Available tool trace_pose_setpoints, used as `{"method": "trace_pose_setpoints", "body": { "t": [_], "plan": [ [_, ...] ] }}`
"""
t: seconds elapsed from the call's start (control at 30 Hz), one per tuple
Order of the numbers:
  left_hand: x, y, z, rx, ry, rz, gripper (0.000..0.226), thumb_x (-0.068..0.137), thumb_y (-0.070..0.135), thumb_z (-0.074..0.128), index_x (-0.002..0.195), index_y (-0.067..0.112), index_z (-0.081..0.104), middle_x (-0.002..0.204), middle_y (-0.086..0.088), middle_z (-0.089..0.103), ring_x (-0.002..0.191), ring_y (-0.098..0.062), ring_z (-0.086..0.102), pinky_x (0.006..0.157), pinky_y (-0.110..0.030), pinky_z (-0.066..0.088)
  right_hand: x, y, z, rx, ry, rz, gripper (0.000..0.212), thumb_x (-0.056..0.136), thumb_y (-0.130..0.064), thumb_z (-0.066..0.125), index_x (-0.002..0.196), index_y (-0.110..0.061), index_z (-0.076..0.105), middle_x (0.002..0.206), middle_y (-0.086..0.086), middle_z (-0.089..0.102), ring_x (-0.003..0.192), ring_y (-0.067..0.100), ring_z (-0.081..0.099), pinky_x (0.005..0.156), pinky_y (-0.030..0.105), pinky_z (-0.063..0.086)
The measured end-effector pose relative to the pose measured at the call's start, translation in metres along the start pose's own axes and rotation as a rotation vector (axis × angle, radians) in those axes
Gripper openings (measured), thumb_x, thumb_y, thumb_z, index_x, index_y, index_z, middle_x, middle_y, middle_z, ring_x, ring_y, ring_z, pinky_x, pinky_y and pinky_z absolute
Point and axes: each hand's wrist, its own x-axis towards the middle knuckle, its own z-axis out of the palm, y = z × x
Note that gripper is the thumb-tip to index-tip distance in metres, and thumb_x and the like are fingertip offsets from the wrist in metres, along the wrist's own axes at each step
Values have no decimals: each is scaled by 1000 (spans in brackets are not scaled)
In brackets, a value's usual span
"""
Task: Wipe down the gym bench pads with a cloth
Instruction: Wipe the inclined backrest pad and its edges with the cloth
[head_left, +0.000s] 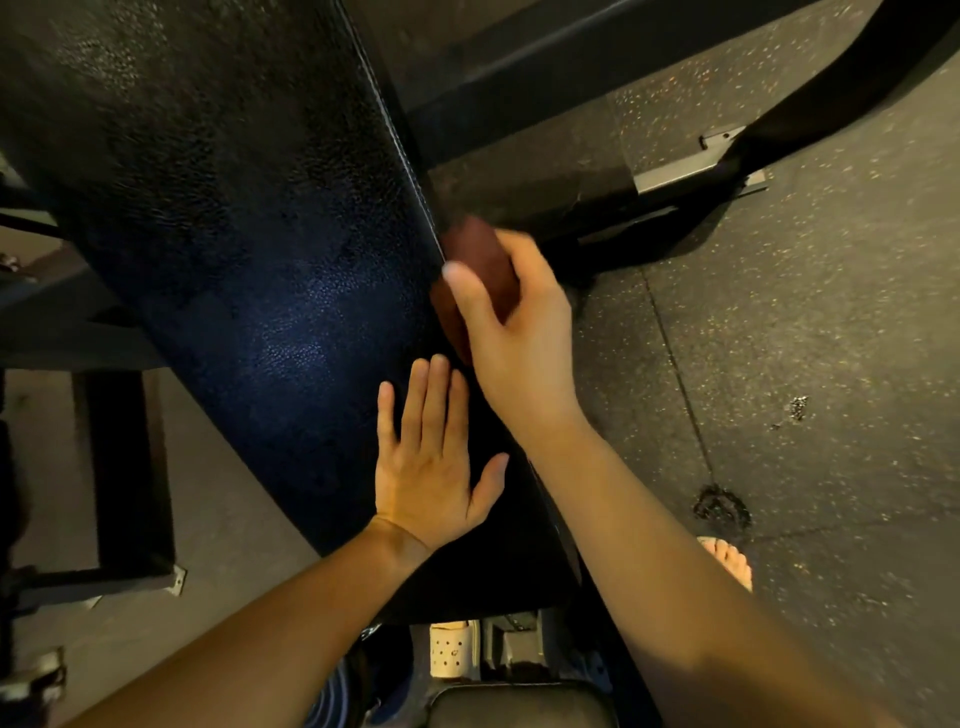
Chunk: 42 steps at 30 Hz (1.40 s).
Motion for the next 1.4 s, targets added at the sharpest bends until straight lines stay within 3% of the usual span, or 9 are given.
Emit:
{"method": "trace_pose_setpoints", "body": {
  "t": [0.13, 0.3, 0.47, 0.63, 0.8, 0.97, 1.1, 1.23, 1.4],
  "plan": [
    [-2, -2, 2, -34, 24, 16, 88, 98, 55, 33, 161, 2, 1, 170, -15, -7, 158, -31, -2, 127, -54, 0, -78, 40, -39, -182, -85, 189, 22, 96, -31, 66, 117, -25, 61, 99, -12, 66, 93, 3, 66, 85, 36, 57],
    [0, -1, 1, -12, 17, 4, 89, 97, 55, 37, 159, -1, 7, 167, -22, 9, 158, -30, -4, 127, -55, -1, -12, 0, -10, -130, -8, 12, 22, 96, -29, 68, 115, -21, 61, 101, -9, 66, 92, 0, 63, 83, 18, 52],
    [1, -1, 0, -24, 5, 8, 88, 99, 55, 34, 158, -2, 4, 164, -24, 11, 157, -29, -8, 126, -54, -4, -9, 9, -15, -169, -47, -7, 26, 96, -33, 67, 117, -19, 59, 102, -8, 67, 94, 5, 65, 86, 32, 57],
    [0, -3, 1, -67, 10, 26, 92, 96, 53, 38, 160, 1, -3, 166, -23, 6, 157, -30, -8, 126, -56, 1, -96, 66, -45, -283, -99, 125, 20, 96, -34, 67, 112, -27, 57, 92, -12, 64, 85, 5, 64, 75, 20, 52],
    [1, -2, -4, -73, -23, 24, 92, 95, 51, 40, 159, 0, -2, 167, -23, 4, 157, -32, -5, 126, -56, -1, -168, 109, -79, -400, -243, 303, 14, 96, -34, 68, 101, -27, 57, 88, -11, 63, 82, 5, 62, 72, 22, 45],
    [0, -2, -5, -49, -50, 18, 97, 95, 51, 46, 159, 0, -6, 168, -20, -1, 157, -31, -7, 126, -55, -1, -123, 79, -62, -303, -156, 186, 15, 94, -26, 70, 106, -23, 61, 91, -12, 65, 86, 5, 63, 75, 16, 48],
    [0, 0, -8, -55, -57, 9, 96, 95, 51, 48, 159, -1, -3, 168, -20, -1, 157, -31, -7, 126, -56, 1, -120, 83, -54, -251, -126, 191, 16, 96, -27, 68, 110, -22, 61, 90, -11, 65, 83, 7, 63, 74, 21, 51],
    [0, 1, -10, -30, -72, -4, 95, 96, 52, 45, 159, 0, -3, 167, -19, -7, 157, -32, -5, 127, -56, 2, -170, 116, -70, -233, -138, 364, 8, 98, -29, 66, 104, -25, 62, 87, -8, 67, 79, 3, 63, 71, 20, 48],
    [-5, 6, -23, -88, -104, -20, 85, 101, 48, 45, 160, -2, 8, 169, -21, 2, 158, -34, 1, 127, -57, 6, -174, 121, -85, -317, -232, 400, 6, 95, -31, 68, 96, -30, 62, 84, -11, 66, 78, 7, 63, 74, 32, 55]
  ]
}}
